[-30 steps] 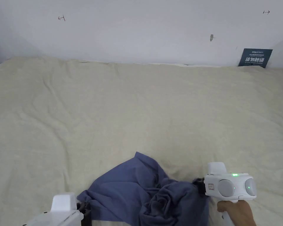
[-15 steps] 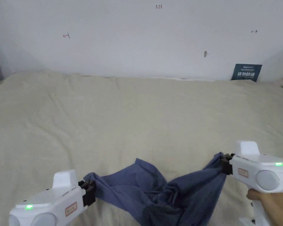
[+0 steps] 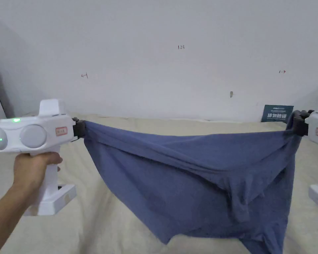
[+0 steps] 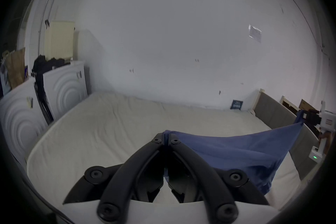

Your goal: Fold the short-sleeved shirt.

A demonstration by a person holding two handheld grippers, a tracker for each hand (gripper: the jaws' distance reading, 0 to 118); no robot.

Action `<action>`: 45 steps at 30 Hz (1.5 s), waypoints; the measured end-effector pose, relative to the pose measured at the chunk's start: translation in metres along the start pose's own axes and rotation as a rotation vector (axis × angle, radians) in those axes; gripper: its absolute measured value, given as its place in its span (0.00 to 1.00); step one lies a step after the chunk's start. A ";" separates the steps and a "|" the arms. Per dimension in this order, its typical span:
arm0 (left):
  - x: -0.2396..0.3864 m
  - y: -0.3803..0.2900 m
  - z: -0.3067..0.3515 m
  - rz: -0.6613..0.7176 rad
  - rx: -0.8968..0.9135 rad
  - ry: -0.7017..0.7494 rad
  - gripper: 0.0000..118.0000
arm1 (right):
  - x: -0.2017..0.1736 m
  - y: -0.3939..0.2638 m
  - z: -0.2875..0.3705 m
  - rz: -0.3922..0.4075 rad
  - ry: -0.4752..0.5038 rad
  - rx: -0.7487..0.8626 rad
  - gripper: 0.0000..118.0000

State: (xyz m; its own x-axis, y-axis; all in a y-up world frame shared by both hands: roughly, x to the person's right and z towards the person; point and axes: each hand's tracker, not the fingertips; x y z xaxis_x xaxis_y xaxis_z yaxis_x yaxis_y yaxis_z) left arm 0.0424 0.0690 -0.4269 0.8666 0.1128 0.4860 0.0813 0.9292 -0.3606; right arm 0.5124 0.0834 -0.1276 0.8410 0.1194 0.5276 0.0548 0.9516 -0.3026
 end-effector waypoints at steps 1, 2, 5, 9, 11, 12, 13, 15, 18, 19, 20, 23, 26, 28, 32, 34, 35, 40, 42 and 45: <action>0.002 0.015 -0.003 -0.009 0.018 0.015 0.02 | -0.001 0.009 -0.005 -0.001 -0.007 0.015 0.04; 0.004 0.032 -0.008 -0.034 0.041 0.042 0.02 | 0.000 0.021 -0.009 -0.005 -0.019 0.038 0.04; 0.005 0.079 -0.019 -0.025 0.082 0.071 0.02 | -0.004 0.052 -0.016 -0.012 -0.023 0.083 0.04; 0.002 0.122 -0.034 -0.039 0.135 0.146 0.02 | -0.010 0.083 -0.033 -0.004 -0.037 0.137 0.04; -0.001 0.134 -0.042 -0.045 0.155 0.166 0.02 | -0.016 0.092 -0.041 0.003 -0.038 0.154 0.04; -0.002 0.139 -0.047 -0.053 0.162 0.180 0.02 | -0.020 0.096 -0.047 0.001 -0.031 0.159 0.04; -0.003 0.143 -0.050 -0.052 0.164 0.189 0.02 | -0.023 0.101 -0.051 0.001 -0.026 0.165 0.04; -0.009 0.147 -0.065 -0.051 0.173 0.208 0.02 | -0.016 0.090 -0.039 0.014 -0.026 0.169 0.04; -0.015 0.141 -0.084 -0.061 0.172 0.250 0.02 | -0.035 0.089 -0.054 -0.002 0.044 0.143 0.04; -0.018 0.137 -0.092 -0.058 0.167 0.254 0.02 | -0.034 0.083 -0.054 -0.010 0.050 0.135 0.04; -0.021 0.130 -0.098 -0.052 0.162 0.257 0.02 | -0.031 0.075 -0.055 -0.020 0.001 0.110 0.04; -0.033 0.101 -0.119 -0.041 0.125 0.271 0.02 | -0.057 0.044 -0.129 -0.021 0.000 0.075 0.04; -0.044 0.062 -0.138 -0.034 0.055 0.274 0.02 | -0.072 0.010 -0.140 -0.040 0.095 0.057 0.04; -0.051 0.033 -0.145 -0.021 0.014 0.279 0.02 | -0.073 -0.015 -0.150 -0.051 0.069 0.004 0.04; -0.066 -0.029 -0.146 0.011 -0.087 0.270 0.02 | -0.097 -0.067 -0.126 -0.060 0.073 -0.083 0.04; -0.070 -0.060 -0.139 0.020 -0.137 0.274 0.02 | -0.095 -0.088 -0.123 -0.079 0.078 -0.120 0.04; -0.072 -0.076 -0.131 0.021 -0.142 0.268 0.02 | -0.097 -0.101 -0.116 -0.086 0.077 -0.134 0.04; -0.077 -0.152 -0.079 -0.032 -0.233 0.241 0.02 | -0.096 -0.157 -0.071 -0.100 0.069 -0.203 0.04; -0.081 -0.180 -0.051 -0.043 -0.264 0.237 0.02 | -0.082 -0.178 -0.060 -0.109 0.076 -0.232 0.04; -0.095 -0.217 -0.022 -0.006 -0.302 0.228 0.02 | -0.076 -0.208 -0.028 -0.117 0.083 -0.257 0.04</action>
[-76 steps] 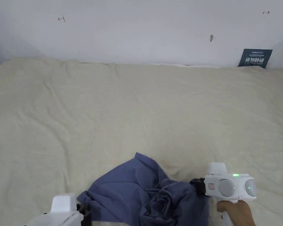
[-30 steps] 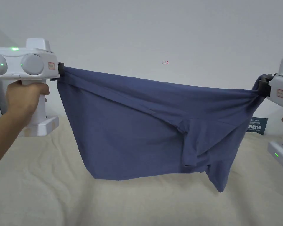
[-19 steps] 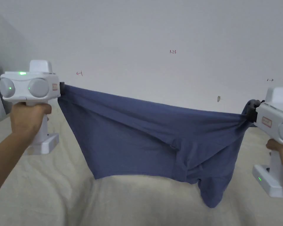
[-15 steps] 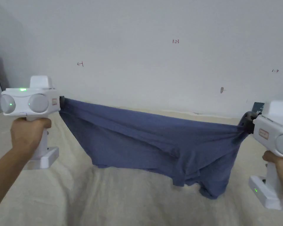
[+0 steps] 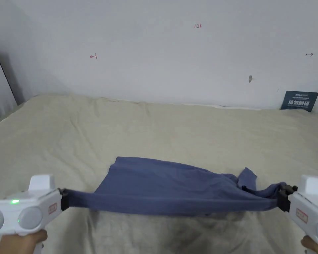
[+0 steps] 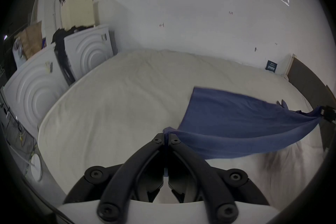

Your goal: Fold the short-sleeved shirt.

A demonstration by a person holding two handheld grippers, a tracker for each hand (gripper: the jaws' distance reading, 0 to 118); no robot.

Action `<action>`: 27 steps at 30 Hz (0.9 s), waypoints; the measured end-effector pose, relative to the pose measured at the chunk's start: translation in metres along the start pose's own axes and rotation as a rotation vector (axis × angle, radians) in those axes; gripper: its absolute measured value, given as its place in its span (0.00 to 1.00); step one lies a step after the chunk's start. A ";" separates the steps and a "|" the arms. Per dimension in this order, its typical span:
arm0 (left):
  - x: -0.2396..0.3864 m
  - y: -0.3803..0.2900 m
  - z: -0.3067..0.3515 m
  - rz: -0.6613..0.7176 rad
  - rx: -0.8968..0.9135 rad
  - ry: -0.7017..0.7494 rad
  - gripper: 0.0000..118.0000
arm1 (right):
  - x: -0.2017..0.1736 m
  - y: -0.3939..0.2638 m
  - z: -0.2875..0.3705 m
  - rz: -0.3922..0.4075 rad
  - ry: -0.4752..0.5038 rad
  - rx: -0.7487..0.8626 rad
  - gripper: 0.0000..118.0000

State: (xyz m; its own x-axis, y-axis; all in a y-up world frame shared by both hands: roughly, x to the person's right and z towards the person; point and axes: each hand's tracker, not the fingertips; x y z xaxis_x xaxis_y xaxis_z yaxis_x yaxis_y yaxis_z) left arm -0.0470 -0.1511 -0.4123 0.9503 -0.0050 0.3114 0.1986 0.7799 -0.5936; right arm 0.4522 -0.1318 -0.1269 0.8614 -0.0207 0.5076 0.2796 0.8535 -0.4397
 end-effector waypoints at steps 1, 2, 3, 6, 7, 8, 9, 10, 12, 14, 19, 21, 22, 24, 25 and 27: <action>-0.004 -0.012 0.007 0.007 -0.016 -0.004 0.02 | 0.001 -0.010 0.008 0.000 0.002 -0.009 0.04; -0.007 -0.028 0.017 0.001 -0.031 -0.004 0.02 | 0.003 -0.022 0.017 0.001 0.001 -0.022 0.04; -0.011 -0.040 0.024 -0.004 -0.041 -0.001 0.02 | 0.004 -0.032 0.026 0.002 0.002 -0.027 0.04; -0.020 -0.076 0.046 -0.010 -0.076 0.006 0.02 | 0.004 -0.068 0.053 -0.021 0.006 -0.056 0.04; -0.023 -0.086 0.051 -0.004 -0.091 0.007 0.02 | 0.005 -0.077 0.060 -0.028 0.002 -0.065 0.04; -0.027 -0.097 0.057 0.003 -0.107 0.007 0.02 | 0.003 -0.090 0.070 -0.033 -0.003 -0.074 0.04; -0.030 -0.107 0.061 0.013 -0.126 0.007 0.02 | 0.004 -0.101 0.077 -0.042 -0.007 -0.087 0.04; -0.030 -0.117 0.067 0.015 -0.140 0.008 0.02 | 0.006 -0.111 0.082 -0.050 -0.012 -0.104 0.04; -0.033 -0.136 0.071 0.010 -0.184 0.021 0.02 | 0.010 -0.135 0.089 -0.076 -0.017 -0.157 0.04; -0.033 -0.155 0.072 0.008 -0.249 0.023 0.02 | 0.015 -0.156 0.091 -0.107 -0.028 -0.225 0.04; -0.033 -0.181 0.056 0.011 -0.346 0.048 0.02 | 0.021 -0.200 0.077 -0.161 -0.074 -0.417 0.05; -0.033 -0.188 0.048 0.007 -0.352 0.054 0.02 | 0.012 -0.213 0.073 -0.187 -0.066 -0.470 0.05; -0.034 -0.193 0.044 0.014 -0.375 0.064 0.02 | 0.012 -0.215 0.072 -0.195 -0.061 -0.463 0.05; -0.035 -0.194 0.042 0.057 -0.385 0.060 0.02 | 0.014 -0.215 0.070 -0.198 -0.070 -0.440 0.05; -0.034 -0.192 0.042 0.058 -0.377 0.069 0.03 | 0.012 -0.210 0.070 -0.190 -0.071 -0.448 0.06; -0.030 -0.185 0.045 0.065 -0.383 0.075 0.12 | 0.009 -0.198 0.074 -0.169 -0.069 -0.445 0.16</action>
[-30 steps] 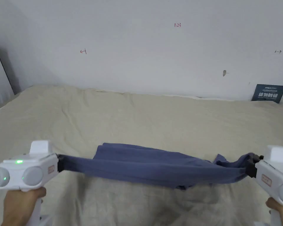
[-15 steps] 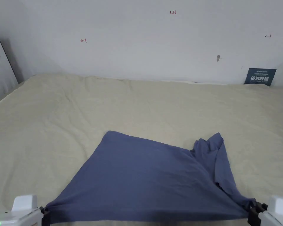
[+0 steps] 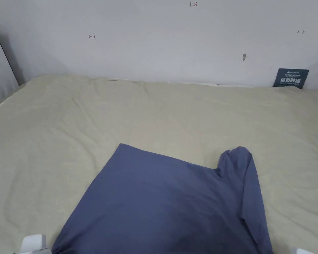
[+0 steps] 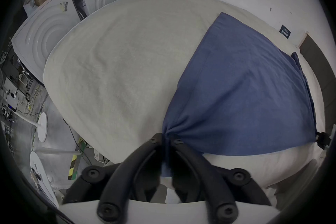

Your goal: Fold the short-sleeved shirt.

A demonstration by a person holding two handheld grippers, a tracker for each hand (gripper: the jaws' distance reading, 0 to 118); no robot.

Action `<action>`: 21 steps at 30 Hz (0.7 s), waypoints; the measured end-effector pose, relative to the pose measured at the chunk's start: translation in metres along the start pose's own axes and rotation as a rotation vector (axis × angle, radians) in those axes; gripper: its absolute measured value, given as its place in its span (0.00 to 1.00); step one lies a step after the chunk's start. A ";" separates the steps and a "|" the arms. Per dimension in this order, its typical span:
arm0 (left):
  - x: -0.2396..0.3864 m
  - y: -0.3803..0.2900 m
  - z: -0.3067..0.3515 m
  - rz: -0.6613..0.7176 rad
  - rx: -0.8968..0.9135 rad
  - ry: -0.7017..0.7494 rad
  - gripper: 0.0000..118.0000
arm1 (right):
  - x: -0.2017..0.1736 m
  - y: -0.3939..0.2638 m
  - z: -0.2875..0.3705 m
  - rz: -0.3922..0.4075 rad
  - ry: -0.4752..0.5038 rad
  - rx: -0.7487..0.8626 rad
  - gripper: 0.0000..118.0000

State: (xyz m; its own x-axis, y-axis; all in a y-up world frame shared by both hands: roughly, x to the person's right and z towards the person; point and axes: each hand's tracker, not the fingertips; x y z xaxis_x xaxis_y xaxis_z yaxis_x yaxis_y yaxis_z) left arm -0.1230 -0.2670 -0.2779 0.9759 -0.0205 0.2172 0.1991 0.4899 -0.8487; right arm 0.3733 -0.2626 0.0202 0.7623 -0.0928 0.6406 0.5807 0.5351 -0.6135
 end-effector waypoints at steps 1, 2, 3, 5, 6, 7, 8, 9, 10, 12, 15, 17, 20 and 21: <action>0.001 0.002 0.003 0.003 0.001 0.004 0.30 | 0.008 0.004 -0.005 0.006 0.001 0.017 0.32; 0.002 0.007 0.009 0.018 0.017 0.006 0.51 | 0.008 0.011 0.002 0.013 0.002 0.046 0.46; 0.003 0.014 0.016 0.039 0.035 -0.008 0.70 | 0.006 0.020 0.009 0.025 0.003 0.081 0.59; 0.008 0.030 0.034 0.088 0.112 -0.057 0.92 | 0.002 0.034 0.024 0.046 0.008 0.164 0.77; 0.011 0.039 0.047 0.103 0.167 -0.079 0.92 | -0.001 0.044 0.035 0.061 -0.002 0.216 0.81; 0.015 0.049 0.060 0.110 0.223 -0.098 0.91 | -0.005 0.053 0.045 0.078 -0.008 0.263 0.82; 0.020 0.060 0.073 0.111 0.269 -0.116 0.91 | -0.008 0.063 0.058 0.093 -0.011 0.320 0.82; 0.026 0.070 0.086 0.114 0.309 -0.130 0.91 | -0.027 0.067 0.085 0.103 -0.012 0.376 0.82; 0.031 0.080 0.098 0.108 0.355 -0.142 0.91 | -0.031 0.074 0.096 0.109 -0.012 0.425 0.82; 0.044 0.097 0.126 0.099 0.460 -0.173 0.91 | -0.040 0.088 0.124 0.116 -0.010 0.524 0.82; 0.061 0.113 0.160 0.082 0.600 -0.220 0.90 | -0.053 0.101 0.157 0.130 -0.018 0.653 0.83; 0.072 0.118 0.178 0.074 0.685 -0.240 0.86 | -0.057 0.109 0.170 0.146 -0.033 0.720 0.83; 0.088 0.121 0.192 0.043 0.786 -0.241 0.74 | -0.067 0.111 0.186 0.175 -0.048 0.792 0.83; 0.094 0.119 0.195 0.027 0.814 -0.236 0.67 | -0.068 0.115 0.188 0.186 -0.055 0.808 0.82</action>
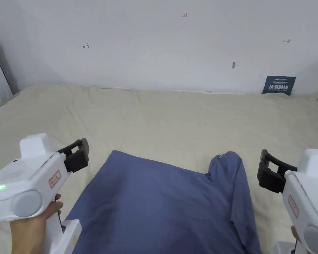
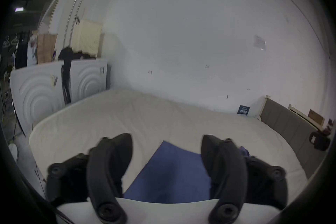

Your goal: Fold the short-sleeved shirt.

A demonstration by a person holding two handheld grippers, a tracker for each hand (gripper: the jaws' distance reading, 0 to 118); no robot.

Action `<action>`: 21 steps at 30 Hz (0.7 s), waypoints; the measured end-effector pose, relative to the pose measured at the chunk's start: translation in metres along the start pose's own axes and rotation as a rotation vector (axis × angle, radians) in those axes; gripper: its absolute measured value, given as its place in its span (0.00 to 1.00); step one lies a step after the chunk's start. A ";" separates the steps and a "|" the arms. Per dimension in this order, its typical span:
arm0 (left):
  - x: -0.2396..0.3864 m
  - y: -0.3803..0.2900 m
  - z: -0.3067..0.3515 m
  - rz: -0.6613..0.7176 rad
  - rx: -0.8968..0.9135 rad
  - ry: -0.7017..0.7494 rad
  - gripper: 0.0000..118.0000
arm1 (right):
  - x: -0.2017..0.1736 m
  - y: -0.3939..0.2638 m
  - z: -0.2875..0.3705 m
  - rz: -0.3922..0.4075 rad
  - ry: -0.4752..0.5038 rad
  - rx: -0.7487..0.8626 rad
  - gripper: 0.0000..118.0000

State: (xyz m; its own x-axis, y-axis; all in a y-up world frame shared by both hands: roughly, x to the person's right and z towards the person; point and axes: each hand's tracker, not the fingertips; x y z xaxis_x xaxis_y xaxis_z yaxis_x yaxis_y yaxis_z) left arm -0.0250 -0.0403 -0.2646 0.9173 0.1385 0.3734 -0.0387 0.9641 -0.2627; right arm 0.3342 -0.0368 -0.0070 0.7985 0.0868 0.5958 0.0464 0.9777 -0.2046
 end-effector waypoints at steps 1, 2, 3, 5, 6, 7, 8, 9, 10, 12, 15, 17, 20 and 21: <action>0.005 0.000 0.002 -0.022 0.023 -0.005 0.52 | -0.002 0.002 0.002 0.019 -0.002 0.020 0.78; 0.011 -0.001 0.000 -0.048 0.048 -0.016 0.34 | -0.004 0.004 0.004 0.026 0.001 0.033 0.68; 0.016 -0.003 0.001 -0.078 0.064 -0.011 0.14 | -0.006 0.005 0.006 0.030 -0.001 0.042 0.52; 0.022 -0.007 0.002 -0.104 0.077 -0.010 0.00 | -0.007 0.005 0.004 0.037 -0.005 0.059 0.02; 0.020 -0.008 -0.001 -0.115 0.067 -0.046 0.00 | -0.008 0.005 0.005 0.039 -0.008 0.072 0.01; 0.021 -0.008 -0.002 -0.120 0.037 -0.071 0.00 | -0.007 0.005 0.006 0.032 0.005 0.084 0.01; 0.022 -0.011 -0.005 -0.123 0.033 -0.056 0.00 | -0.006 0.004 0.002 0.026 0.010 0.083 0.01; 0.023 -0.013 -0.009 -0.128 0.015 -0.055 0.00 | -0.006 0.004 0.000 0.024 0.006 0.083 0.01; 0.031 -0.013 -0.018 -0.141 0.002 -0.062 0.00 | -0.007 0.004 -0.002 0.029 0.002 0.080 0.01; 0.030 -0.013 -0.034 -0.146 -0.041 -0.072 0.00 | -0.005 0.004 -0.011 0.032 0.005 0.070 0.01; 0.031 -0.013 -0.078 -0.141 -0.152 -0.107 0.00 | -0.004 0.003 -0.023 0.029 0.004 0.056 0.01; 0.027 -0.014 -0.114 -0.124 -0.248 -0.132 0.00 | -0.004 0.002 -0.036 0.037 -0.001 0.045 0.01; 0.024 -0.019 -0.178 -0.105 -0.367 -0.152 0.00 | -0.002 -0.002 -0.057 0.040 -0.008 0.023 0.01; 0.023 -0.022 -0.199 -0.108 -0.410 -0.148 0.00 | -0.002 -0.004 -0.065 0.039 -0.011 0.014 0.01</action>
State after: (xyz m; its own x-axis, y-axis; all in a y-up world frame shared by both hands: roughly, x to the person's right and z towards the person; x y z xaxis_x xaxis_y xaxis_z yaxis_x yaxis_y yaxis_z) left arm 0.0760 -0.1038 -0.4270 0.8394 0.1014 0.5340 0.2423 0.8096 -0.5346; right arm 0.3714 -0.0531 -0.0574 0.7928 0.1265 0.5962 0.0072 0.9762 -0.2167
